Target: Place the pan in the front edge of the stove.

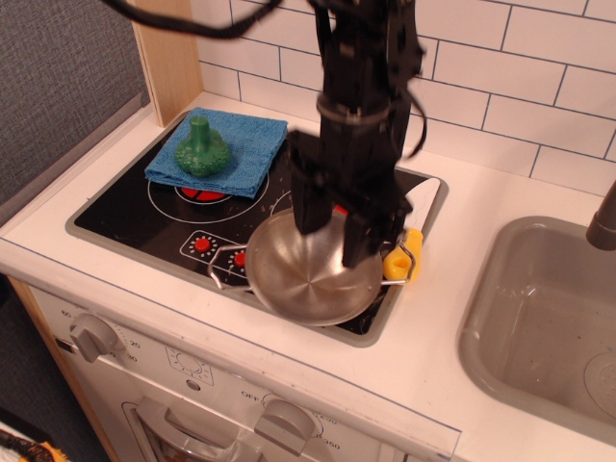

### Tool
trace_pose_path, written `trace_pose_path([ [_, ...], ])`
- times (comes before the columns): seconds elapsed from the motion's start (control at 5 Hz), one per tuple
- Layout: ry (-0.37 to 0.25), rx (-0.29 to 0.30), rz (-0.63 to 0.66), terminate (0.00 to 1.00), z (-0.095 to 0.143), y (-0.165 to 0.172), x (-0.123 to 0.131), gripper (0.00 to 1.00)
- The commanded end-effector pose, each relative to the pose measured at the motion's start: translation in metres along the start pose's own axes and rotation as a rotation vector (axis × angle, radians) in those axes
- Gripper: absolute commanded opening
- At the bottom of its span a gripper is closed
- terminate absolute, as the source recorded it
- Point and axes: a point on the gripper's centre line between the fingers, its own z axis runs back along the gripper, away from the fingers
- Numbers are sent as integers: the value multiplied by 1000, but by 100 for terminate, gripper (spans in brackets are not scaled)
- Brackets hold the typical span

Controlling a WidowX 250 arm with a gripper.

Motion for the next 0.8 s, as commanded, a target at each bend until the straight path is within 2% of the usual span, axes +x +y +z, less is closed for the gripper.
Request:
trace_pose_path([
  [0.0, -127, 82, 173, 0, 48, 29, 1, 100],
  [0.2, -143, 86, 227, 0, 55, 36, 7, 100],
  [0.4, -103, 88, 249, 0, 54, 44, 15, 100],
  [0.6, -103, 88, 249, 0, 54, 44, 15, 100],
])
